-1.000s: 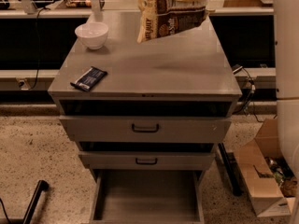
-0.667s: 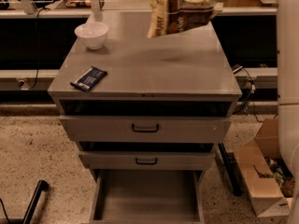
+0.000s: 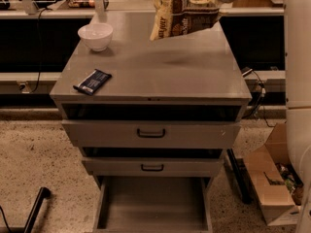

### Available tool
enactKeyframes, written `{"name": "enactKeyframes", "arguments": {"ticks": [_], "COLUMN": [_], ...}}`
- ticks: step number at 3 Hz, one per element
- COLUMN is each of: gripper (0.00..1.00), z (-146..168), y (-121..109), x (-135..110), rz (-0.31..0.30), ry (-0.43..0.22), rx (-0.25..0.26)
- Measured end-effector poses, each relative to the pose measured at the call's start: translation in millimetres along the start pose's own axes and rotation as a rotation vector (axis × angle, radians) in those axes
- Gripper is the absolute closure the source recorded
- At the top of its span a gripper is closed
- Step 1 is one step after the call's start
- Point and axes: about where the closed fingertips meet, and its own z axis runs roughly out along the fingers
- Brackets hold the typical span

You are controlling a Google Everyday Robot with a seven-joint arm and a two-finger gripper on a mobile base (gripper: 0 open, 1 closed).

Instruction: Pick brown chip bag from bottom drawer and place on counter

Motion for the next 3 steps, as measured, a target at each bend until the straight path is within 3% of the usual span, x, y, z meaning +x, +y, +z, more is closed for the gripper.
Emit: {"name": "enactKeyframes", "arguments": {"ticks": [2, 3], "gripper": [0.12, 0.0], "z": [7.0, 9.8], "y": [2.4, 3.3], "x": [-2.8, -3.9], "rz": [0.0, -0.001], "ry": [-0.009, -0.012], "rx": [-0.006, -0.008]}}
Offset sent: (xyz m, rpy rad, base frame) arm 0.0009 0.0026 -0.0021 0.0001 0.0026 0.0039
